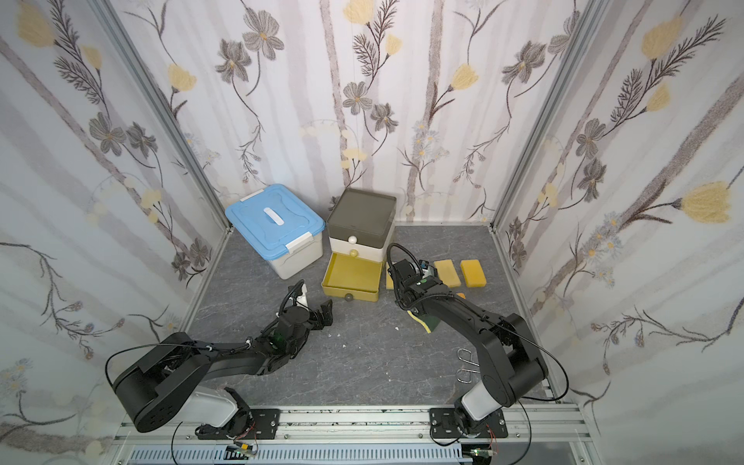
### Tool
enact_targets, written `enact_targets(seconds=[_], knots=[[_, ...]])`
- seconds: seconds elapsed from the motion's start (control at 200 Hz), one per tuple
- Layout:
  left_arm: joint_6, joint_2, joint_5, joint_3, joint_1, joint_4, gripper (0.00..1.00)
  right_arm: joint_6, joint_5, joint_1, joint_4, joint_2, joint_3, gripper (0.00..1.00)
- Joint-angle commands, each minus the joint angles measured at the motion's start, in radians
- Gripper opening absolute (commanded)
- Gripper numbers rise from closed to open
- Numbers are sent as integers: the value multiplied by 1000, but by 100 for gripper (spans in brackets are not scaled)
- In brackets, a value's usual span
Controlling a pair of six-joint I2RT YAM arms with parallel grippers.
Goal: Take the sponge out of the drawer
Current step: Place the sponge at the center of the board.
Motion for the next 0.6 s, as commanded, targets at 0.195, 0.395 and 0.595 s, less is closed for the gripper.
enact_targets(seconds=[0.195, 0.395, 0.595], knots=[[13, 0, 2, -6, 1, 45, 100, 80, -36, -33, 82, 35, -42, 2], [13, 4, -2, -11, 2, 49, 100, 86, -41, -40, 113, 73, -43, 11], [11, 5, -5, -11, 2, 51, 100, 56, -46, -40, 140, 92, -30, 24]])
